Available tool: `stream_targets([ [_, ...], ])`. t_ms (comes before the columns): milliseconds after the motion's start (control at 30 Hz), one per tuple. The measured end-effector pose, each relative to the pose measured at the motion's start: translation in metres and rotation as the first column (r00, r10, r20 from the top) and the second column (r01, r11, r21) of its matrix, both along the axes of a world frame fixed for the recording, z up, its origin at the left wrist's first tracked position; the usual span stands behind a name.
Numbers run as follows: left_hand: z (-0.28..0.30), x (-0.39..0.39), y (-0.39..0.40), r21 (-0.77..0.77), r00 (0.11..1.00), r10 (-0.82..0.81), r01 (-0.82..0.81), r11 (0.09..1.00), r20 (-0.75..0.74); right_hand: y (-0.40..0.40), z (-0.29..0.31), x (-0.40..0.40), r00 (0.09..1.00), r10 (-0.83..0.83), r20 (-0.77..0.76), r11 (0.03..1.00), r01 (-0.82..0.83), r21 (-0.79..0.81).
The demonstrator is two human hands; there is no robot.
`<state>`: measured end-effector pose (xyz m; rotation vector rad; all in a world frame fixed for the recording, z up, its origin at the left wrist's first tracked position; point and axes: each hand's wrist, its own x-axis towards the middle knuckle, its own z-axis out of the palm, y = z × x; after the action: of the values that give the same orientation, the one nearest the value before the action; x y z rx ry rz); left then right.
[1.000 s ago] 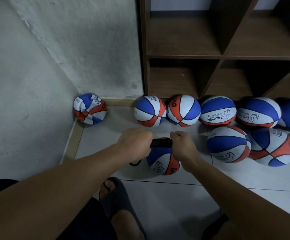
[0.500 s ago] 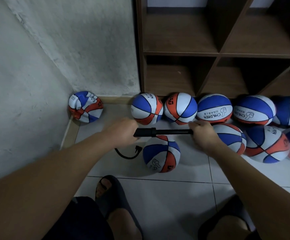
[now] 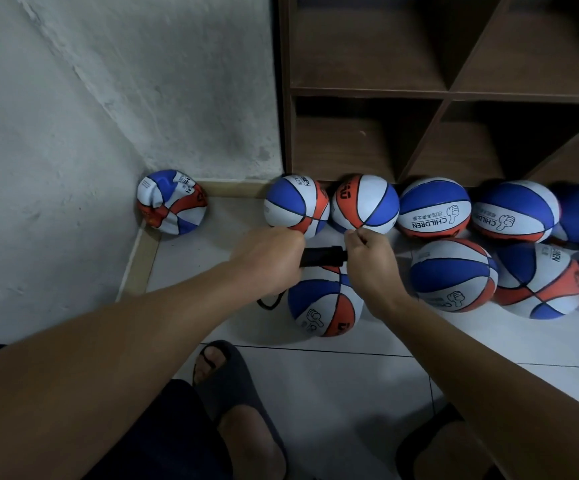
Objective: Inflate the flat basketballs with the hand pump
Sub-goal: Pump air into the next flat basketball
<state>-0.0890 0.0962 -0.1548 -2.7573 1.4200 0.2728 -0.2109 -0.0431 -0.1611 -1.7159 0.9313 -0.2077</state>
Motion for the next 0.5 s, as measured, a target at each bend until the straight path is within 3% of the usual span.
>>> stream_targets([
  [267,-0.008,0.001,0.003,0.023,0.999,-0.01,0.011,1.0,-0.033,0.005,-0.01,-0.002,0.999,0.029,0.021,1.0,-0.029,0.005],
  [500,0.005,0.014,0.007,0.027,0.997,0.005,-0.003,1.0,-0.081,-0.014,-0.003,-0.003,0.995,0.036,-0.095,0.998,-0.041,-0.056],
])
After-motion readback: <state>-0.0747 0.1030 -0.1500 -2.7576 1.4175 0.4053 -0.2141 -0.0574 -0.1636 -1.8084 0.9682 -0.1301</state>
